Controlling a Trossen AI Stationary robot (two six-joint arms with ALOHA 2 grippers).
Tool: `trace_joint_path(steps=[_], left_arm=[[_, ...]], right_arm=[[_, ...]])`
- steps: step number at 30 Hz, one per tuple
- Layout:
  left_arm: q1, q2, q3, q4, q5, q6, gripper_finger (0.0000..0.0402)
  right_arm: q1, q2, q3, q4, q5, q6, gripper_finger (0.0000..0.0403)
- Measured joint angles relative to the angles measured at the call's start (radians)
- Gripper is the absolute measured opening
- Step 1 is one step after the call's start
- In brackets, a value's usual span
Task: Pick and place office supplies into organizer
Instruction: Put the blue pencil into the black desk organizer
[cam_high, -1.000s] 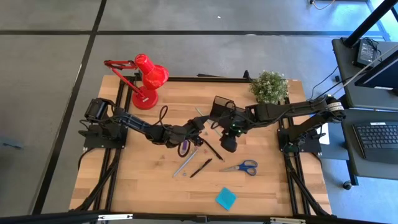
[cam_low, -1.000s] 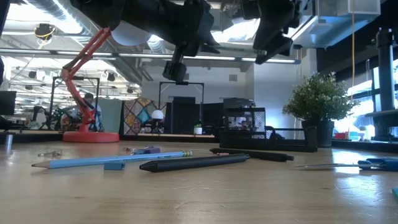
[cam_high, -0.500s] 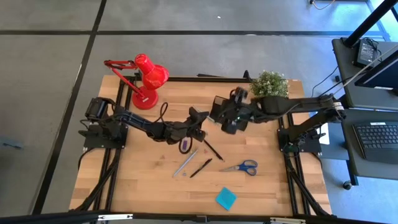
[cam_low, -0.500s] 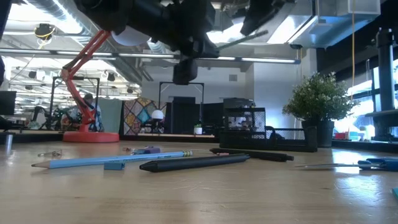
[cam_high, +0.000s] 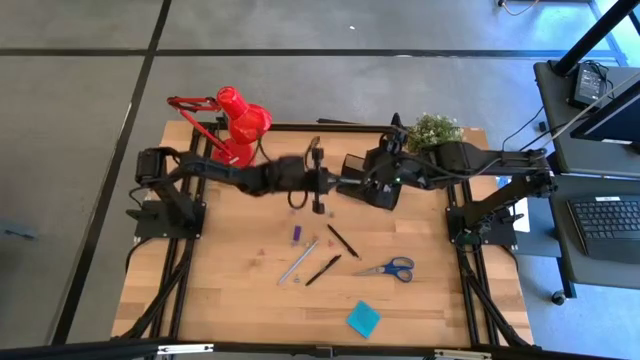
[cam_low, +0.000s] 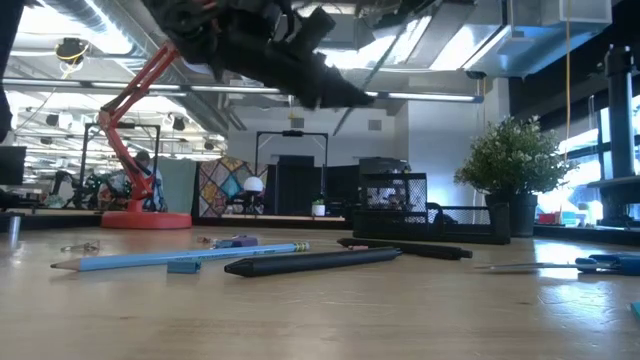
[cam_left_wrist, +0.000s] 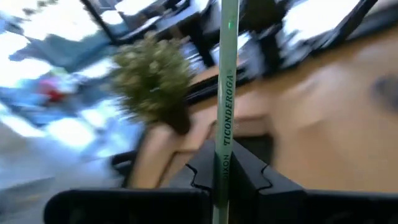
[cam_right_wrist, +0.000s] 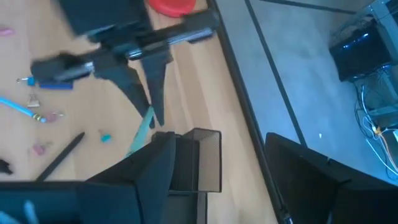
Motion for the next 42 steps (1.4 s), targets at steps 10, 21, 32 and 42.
trace_joint_path(steps=[10,21,32,42], left_arm=[[0.165,-0.009,0.057,-0.04,0.514,-0.284,0.0015],[0.141,-0.004,0.057,-0.073,0.507,-0.139,0.0017],[0.135,-0.004,0.057,-0.1,0.482,-0.097,0.0018],[0.137,-0.004,0.057,-0.1,0.475,-0.098,0.0019]], right_arm=[[-0.003,-0.006,-0.007,-0.073,-0.004,0.047,0.0251],[-0.013,-0.003,-0.007,0.06,-0.205,-0.059,0.0251],[-0.02,-0.003,-0.007,0.077,-0.266,-0.079,0.0249],[-0.02,0.038,-0.008,0.085,-0.295,-0.081,0.0172]])
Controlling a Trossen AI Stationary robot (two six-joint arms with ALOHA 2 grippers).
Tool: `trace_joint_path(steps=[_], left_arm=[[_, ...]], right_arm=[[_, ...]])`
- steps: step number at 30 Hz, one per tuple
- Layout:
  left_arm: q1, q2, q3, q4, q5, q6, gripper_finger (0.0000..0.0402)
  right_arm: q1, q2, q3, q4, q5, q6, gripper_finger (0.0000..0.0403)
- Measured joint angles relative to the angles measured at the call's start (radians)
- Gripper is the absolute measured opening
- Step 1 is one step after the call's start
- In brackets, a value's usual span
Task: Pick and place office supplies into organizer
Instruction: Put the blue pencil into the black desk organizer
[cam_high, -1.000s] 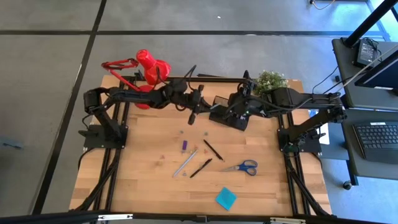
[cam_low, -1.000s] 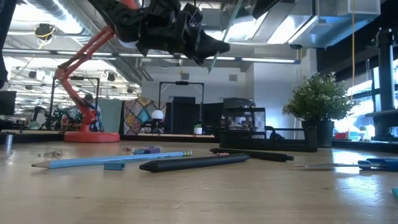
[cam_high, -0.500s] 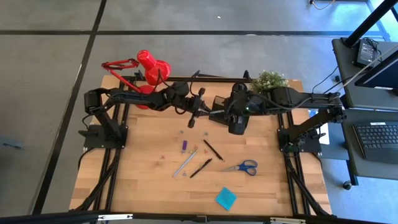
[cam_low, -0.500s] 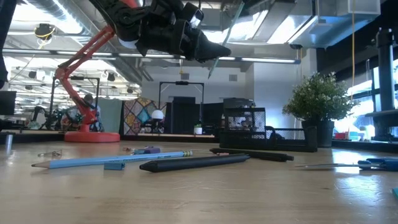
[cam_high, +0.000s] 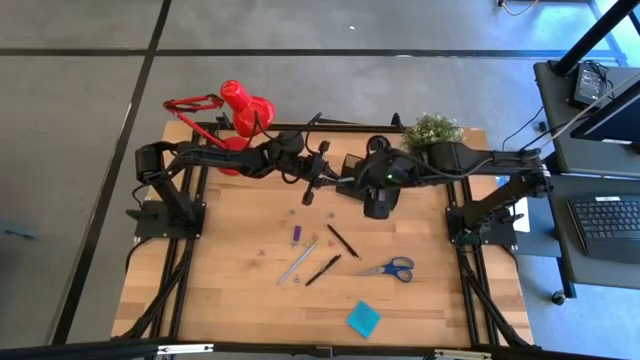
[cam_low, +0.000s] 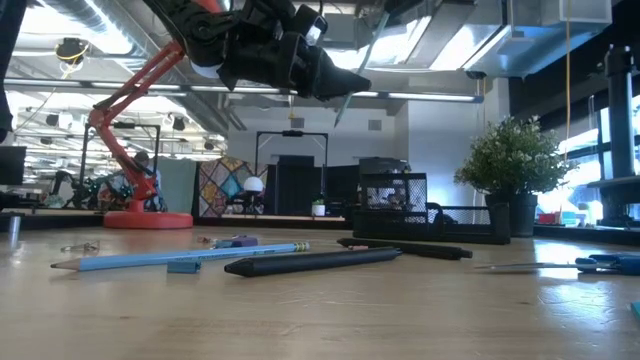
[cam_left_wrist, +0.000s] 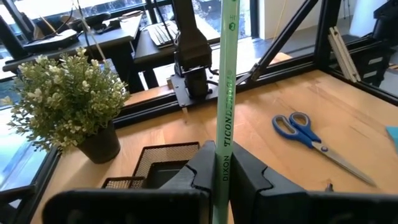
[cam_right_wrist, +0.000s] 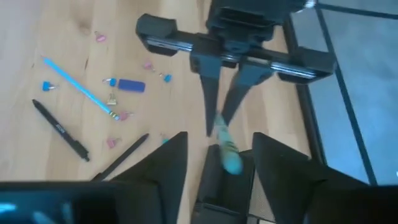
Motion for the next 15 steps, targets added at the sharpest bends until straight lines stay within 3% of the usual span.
trace_joint_path(steps=[5,15], left_arm=[[-0.001,0.001,0.0,-0.014,-0.061,-0.018,0.0019],[-0.002,0.001,-0.001,-0.021,-0.038,-0.075,0.0019]], right_arm=[[-0.001,0.024,0.0,-0.003,0.004,0.001,0.0123],[-0.001,0.025,0.0,-0.01,0.008,0.004,0.004]])
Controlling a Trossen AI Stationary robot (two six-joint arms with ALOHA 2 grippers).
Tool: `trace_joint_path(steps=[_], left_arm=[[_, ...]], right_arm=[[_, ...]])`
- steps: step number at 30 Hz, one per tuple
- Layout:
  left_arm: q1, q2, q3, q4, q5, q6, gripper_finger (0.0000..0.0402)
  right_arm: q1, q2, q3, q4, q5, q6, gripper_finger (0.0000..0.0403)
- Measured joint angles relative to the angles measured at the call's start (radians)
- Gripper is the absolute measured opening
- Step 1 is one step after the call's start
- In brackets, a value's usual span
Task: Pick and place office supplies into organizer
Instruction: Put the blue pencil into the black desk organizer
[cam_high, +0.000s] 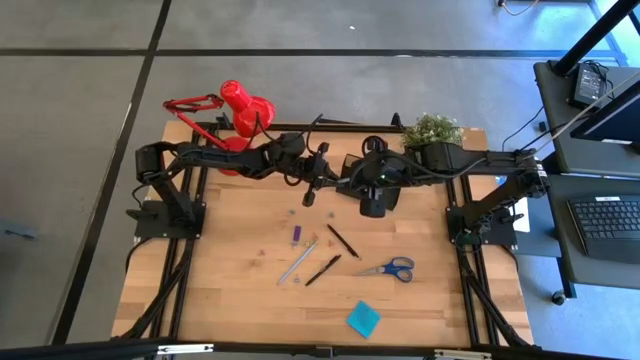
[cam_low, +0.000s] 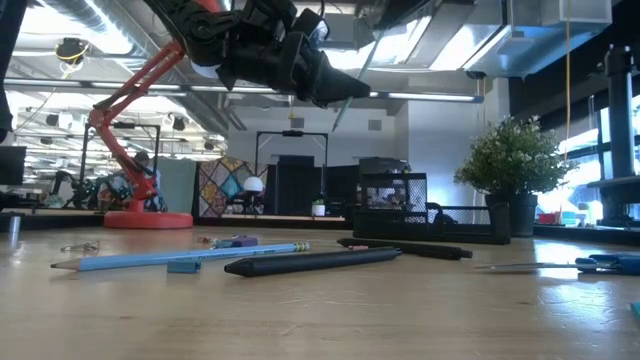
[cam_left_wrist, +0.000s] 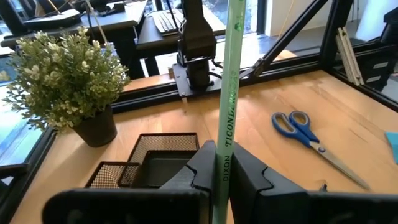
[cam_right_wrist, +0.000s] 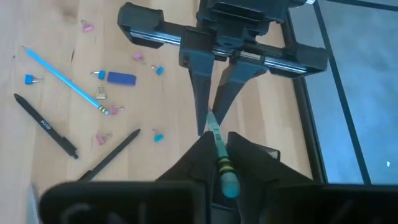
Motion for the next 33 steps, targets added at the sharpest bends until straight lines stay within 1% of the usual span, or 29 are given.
trace_joint_path(steps=[3,9,13,16,21,27,33], left_arm=[[0.0,0.0,0.0,0.001,-0.001,-0.001,0.0019],[0.0,0.0,0.0,0.005,-0.003,-0.001,0.002],[0.001,0.0,0.0,0.008,-0.012,0.02,0.0029],[-0.003,0.0,0.0,0.016,-0.044,0.016,0.0045],[-0.014,0.0,0.0,0.016,-0.071,0.023,0.0081],[-0.024,0.0,0.0,0.018,-0.072,0.021,0.0128],[-0.025,-0.01,0.0,0.014,-0.068,-0.019,0.0159]], right_arm=[[0.0,0.0,0.0,-0.002,-0.002,0.001,0.003],[0.0,-0.001,0.0,-0.005,-0.002,0.025,0.0035],[0.001,-0.001,0.0,-0.006,0.0,0.024,0.0029],[0.002,-0.001,0.0,-0.008,0.028,0.026,0.0029],[0.002,-0.001,0.0,-0.011,0.025,0.027,0.0029],[-0.003,-0.001,0.0,-0.022,0.019,0.051,0.0029],[-0.02,0.0,0.0,-0.045,0.023,0.054,0.0029]])
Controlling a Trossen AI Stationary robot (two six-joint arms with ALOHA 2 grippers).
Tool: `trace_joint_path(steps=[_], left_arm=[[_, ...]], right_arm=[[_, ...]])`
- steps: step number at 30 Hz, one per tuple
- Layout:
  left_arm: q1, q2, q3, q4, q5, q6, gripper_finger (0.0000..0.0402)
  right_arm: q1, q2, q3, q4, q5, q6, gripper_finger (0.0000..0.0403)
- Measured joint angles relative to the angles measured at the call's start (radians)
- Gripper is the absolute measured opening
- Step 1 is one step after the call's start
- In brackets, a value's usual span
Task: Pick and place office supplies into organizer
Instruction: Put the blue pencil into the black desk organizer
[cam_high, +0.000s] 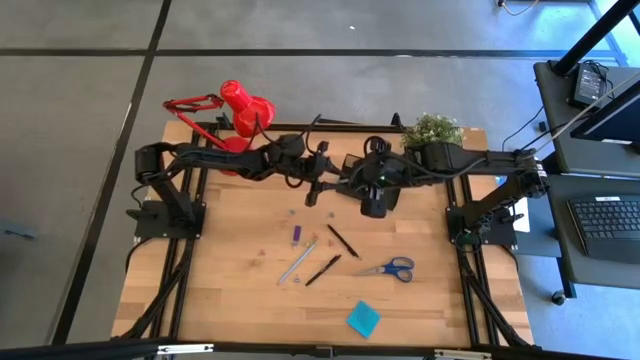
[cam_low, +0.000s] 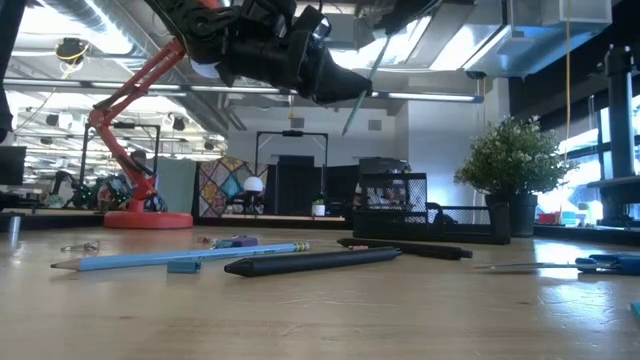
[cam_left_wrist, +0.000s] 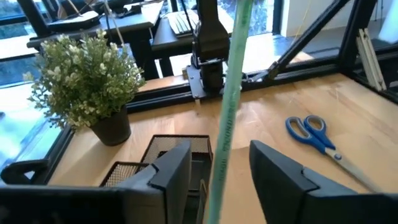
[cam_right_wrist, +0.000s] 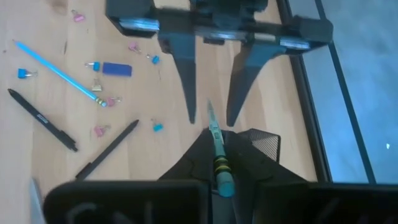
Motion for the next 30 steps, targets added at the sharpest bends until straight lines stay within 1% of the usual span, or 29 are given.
trace_joint_path(steps=[5,12,19,22,25,30], left_arm=[[0.002,-0.036,0.001,-0.038,0.001,-0.015,0.0168],[0.024,-0.118,0.001,-0.157,-0.001,-0.014,0.0169],[0.03,-0.137,0.001,-0.22,-0.001,-0.003,0.0169],[0.03,-0.137,0.001,-0.233,-0.003,0.014,0.0169],[0.03,-0.136,0.001,-0.247,-0.003,0.02,0.0168],[0.03,-0.136,0.001,-0.247,-0.003,0.015,0.0168]], right_arm=[[-0.029,0.0,0.0,-0.034,0.004,0.004,0.0029],[-0.102,0.0,0.0,-0.105,0.006,0.022,0.0029],[-0.194,0.0,0.0,-0.133,-0.002,0.006,0.0029],[-0.225,0.0,0.0,-0.121,-0.044,-0.014,0.0029],[-0.251,-0.001,0.0,-0.12,-0.053,-0.034,0.0029],[-0.286,-0.001,0.0,-0.107,-0.096,-0.062,0.0029]])
